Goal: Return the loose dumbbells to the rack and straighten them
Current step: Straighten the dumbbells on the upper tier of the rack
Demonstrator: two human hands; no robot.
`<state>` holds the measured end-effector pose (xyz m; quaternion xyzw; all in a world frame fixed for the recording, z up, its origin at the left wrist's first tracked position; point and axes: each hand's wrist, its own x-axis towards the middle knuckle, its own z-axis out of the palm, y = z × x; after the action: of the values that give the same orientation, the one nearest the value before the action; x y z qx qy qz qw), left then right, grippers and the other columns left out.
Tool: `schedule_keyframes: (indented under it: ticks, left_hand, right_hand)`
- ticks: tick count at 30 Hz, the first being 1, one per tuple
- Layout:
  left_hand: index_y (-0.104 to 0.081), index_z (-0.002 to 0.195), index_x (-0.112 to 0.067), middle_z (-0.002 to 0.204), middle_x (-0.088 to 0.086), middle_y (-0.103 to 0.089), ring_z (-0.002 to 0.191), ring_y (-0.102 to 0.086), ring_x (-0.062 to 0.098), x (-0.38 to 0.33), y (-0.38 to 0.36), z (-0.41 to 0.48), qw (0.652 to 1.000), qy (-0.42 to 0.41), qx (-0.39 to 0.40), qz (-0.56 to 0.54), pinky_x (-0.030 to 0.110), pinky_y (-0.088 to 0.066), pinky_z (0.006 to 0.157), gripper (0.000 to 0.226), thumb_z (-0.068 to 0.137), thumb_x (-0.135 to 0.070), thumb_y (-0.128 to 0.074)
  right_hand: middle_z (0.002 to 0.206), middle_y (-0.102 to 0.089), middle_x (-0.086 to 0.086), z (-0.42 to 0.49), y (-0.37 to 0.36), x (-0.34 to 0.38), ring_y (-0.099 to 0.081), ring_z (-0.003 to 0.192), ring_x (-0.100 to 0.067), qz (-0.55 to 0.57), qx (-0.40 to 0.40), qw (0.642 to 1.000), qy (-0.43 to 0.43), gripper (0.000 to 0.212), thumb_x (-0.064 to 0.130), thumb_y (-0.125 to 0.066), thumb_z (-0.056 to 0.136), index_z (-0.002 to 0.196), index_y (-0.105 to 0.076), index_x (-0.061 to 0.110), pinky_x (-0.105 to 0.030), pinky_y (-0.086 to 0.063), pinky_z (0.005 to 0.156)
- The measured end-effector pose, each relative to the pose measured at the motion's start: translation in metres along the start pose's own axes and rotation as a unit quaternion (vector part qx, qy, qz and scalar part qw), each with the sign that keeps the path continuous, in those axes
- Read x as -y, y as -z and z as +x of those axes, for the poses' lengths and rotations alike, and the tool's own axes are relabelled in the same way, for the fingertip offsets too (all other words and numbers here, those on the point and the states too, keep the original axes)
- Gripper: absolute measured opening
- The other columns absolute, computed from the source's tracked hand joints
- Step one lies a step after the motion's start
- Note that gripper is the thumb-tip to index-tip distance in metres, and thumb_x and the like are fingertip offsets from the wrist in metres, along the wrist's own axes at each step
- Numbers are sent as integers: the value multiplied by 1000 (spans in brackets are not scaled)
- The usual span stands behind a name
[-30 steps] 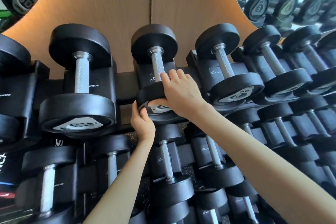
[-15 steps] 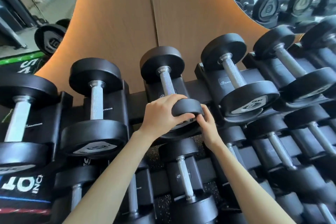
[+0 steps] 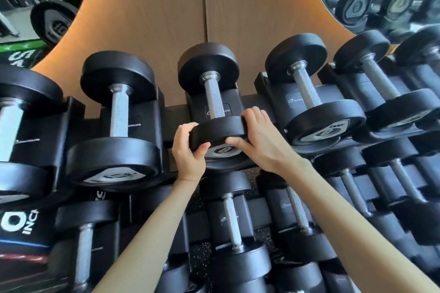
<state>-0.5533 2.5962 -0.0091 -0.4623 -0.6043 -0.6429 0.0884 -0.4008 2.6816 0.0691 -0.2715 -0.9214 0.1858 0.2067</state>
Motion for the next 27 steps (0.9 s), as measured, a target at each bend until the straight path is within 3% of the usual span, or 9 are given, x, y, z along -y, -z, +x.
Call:
schedule_keyframes:
  ticks: [4,8,10,13,16,18,20,22,27]
  left_hand:
    - [-51,101,-14,95,9,-49,88,-48,17,12,-13,-16,992,73,-97,-21,25,-40,81,49,94,-58,-30]
    - [-54,96,0,91,20,-53,84,-48,28,12,-23,-24,975,179,-125,-27,35,-39,77,39,79,-25,-30]
    - [-54,97,3,90,21,-55,83,-49,28,8,-18,-25,980,180,-81,-15,39,-39,76,42,83,-29,-30]
    - [-52,107,0,99,10,-56,91,-50,18,-3,-3,-28,988,152,16,0,33,-40,83,55,95,-50,-32]
    - [-50,120,-10,115,-1,-54,106,-49,6,-18,11,-21,989,119,90,-2,24,-39,95,40,93,-38,-42]
    - [-50,124,-17,120,-4,-54,114,-49,7,-29,13,-6,985,96,141,-14,24,-37,100,39,89,-36,-49]
    - [-54,120,-19,119,-4,-57,115,-51,10,-38,10,7,981,78,176,-17,27,-39,100,39,87,-39,-55]
    - [-59,115,-12,114,-1,-61,109,-55,14,-42,3,14,982,72,177,-11,32,-43,97,43,84,-42,-59]
    - [-60,100,2,93,2,-57,87,-54,10,-33,-6,8,995,56,80,-9,21,-45,80,64,81,-59,-57]
  right_hand:
    - [97,-49,-13,14,6,25,-43,82,-29,-248,9,967,58,68,69,-30,83,100,-46,5,-38,-37,73]
    - [99,-51,-11,19,0,41,-45,85,-30,-320,-6,944,73,65,67,-34,82,103,-47,7,-37,-33,69]
    - [99,-51,-10,16,-2,37,-45,88,-29,-249,-23,966,68,61,65,-44,82,102,-50,7,-38,-34,73]
    - [102,-54,-1,3,-5,15,-47,97,-22,66,-62,996,16,46,53,-54,84,108,-56,14,-37,-38,86]
    - [109,-61,4,-13,-17,-16,-55,105,-12,386,-89,916,-57,32,39,-51,88,112,-58,20,-24,-42,90]
    - [110,-62,1,-21,-30,-33,-56,105,-13,514,-67,847,-119,28,37,-47,90,112,-56,22,-28,-44,91]
    - [114,-58,-8,-25,-42,-41,-53,107,-20,540,-66,826,-150,32,41,-45,90,113,-53,21,-43,-41,95]
    - [115,-55,-13,-25,-48,-42,-51,107,-23,536,-73,827,-152,40,50,-48,87,112,-51,19,-47,-39,96]
    - [103,-53,-1,-17,-50,-41,-52,94,-7,451,-81,884,-97,34,50,-39,86,108,-43,25,-25,-43,86]
